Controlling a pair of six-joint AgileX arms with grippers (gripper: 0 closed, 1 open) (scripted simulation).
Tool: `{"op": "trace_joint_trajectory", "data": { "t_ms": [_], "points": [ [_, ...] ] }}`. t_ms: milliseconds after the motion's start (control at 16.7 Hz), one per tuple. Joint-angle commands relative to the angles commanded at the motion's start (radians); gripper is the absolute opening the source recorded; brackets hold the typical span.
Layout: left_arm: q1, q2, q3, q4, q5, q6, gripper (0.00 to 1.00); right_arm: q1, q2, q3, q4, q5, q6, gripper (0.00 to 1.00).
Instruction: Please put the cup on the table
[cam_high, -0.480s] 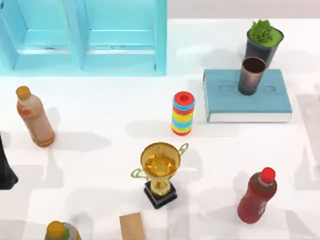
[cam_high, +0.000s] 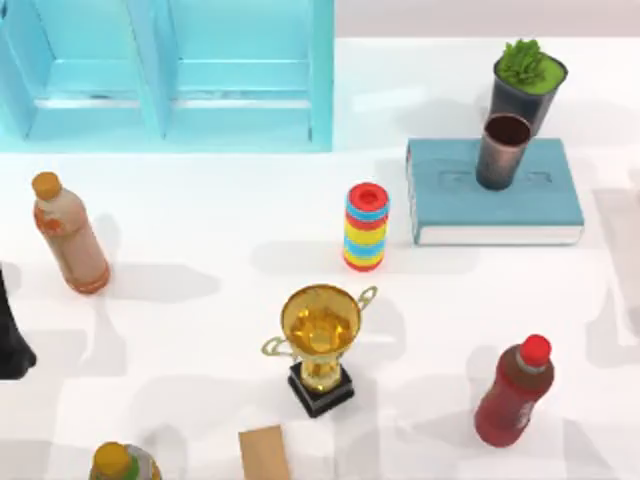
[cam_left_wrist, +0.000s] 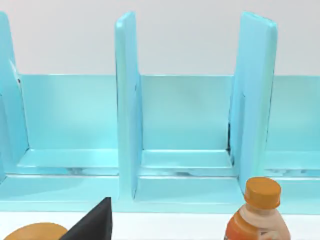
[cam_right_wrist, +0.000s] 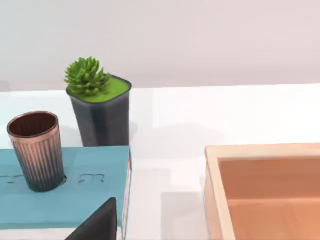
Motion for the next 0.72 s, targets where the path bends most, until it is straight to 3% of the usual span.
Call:
{"op": "trace_joint_trajectory", "data": {
  "t_ms": [300, 720],
  "points": [
    [0.000, 0.000, 0.000, 0.000, 0.000, 0.000, 1.00, 0.007, 0.372, 0.380, -0.267, 0.011, 0.052, 1.00],
    [0.000, 0.000, 0.000, 0.000, 0.000, 0.000, 1.00, 0.071, 1.052, 1.082, -0.715, 0.027, 0.143, 1.00]
  ]
}}
